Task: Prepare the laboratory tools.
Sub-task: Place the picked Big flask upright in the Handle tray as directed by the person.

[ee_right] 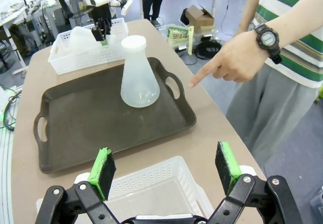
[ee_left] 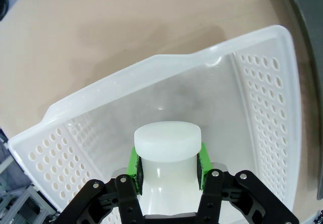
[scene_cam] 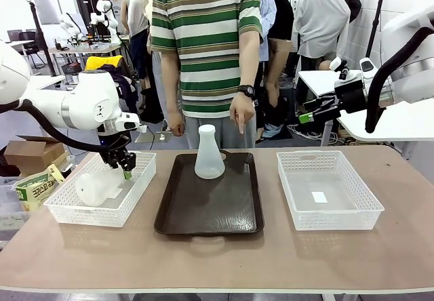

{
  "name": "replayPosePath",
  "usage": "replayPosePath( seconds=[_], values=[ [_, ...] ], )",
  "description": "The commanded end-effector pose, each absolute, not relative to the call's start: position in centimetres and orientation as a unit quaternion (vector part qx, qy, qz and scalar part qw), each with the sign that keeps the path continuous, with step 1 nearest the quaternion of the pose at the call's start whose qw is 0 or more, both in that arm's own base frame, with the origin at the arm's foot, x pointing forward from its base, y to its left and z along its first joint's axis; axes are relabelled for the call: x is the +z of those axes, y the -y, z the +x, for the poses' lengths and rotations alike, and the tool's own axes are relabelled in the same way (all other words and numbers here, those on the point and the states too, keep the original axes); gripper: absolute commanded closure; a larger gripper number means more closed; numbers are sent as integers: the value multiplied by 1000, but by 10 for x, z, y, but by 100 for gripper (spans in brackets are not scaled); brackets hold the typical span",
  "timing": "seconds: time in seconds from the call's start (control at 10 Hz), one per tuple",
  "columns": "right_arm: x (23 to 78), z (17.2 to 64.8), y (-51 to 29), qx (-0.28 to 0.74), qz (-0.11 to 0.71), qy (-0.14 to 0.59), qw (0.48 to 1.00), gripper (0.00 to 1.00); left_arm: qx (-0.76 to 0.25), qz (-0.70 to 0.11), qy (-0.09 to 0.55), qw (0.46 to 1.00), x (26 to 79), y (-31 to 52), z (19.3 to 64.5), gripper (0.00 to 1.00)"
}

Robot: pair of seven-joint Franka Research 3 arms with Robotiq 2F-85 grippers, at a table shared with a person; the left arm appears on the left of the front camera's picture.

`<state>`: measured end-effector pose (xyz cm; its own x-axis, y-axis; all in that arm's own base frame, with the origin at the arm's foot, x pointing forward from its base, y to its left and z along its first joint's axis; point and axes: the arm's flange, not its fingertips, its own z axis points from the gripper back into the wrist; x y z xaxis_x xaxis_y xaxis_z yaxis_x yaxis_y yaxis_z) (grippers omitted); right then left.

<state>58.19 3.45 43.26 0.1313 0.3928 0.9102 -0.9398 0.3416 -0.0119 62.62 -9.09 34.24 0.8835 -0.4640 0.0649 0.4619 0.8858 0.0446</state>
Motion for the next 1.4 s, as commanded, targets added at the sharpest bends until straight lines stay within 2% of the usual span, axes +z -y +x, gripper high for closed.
replayPosePath(
  seconds=[0.0, 0.2, 0.3, 0.4, 0.6, 0.8, 0.9, 1.1, 1.2, 1.3],
  values=[
    [434, 583, -35, 483, 305, 440, 693, 0, -285, 3, 65, 956, 379, 85, 600, 100],
    [434, 583, -35, 483, 305, 440, 693, 0, -291, 9, 108, 951, 424, 68, 579, 100],
    [434, 583, -35, 483, 305, 440, 693, 0, -325, -30, 163, 931, 446, 59, 570, 100],
    [434, 583, -35, 483, 305, 440, 693, 0, -369, -103, 229, 895, 466, 50, 562, 100],
    [434, 583, -35, 483, 305, 440, 693, 0, -462, -263, 354, 770, 498, 36, 547, 100],
    [434, 583, -35, 483, 305, 440, 693, 0, -527, -351, 432, 642, 512, 31, 533, 100],
    [434, 583, -35, 483, 305, 440, 693, 0, -556, -386, 460, 574, 511, 31, 528, 100],
    [434, 583, -35, 483, 305, 440, 693, 0, -569, -429, 486, 505, 498, 48, 533, 100],
    [434, 583, -35, 483, 305, 440, 693, 0, -566, -475, 480, 473, 488, 59, 539, 100],
    [434, 583, -35, 483, 305, 440, 693, 0, -576, -483, 480, 452, 479, 76, 541, 100]
  ],
)
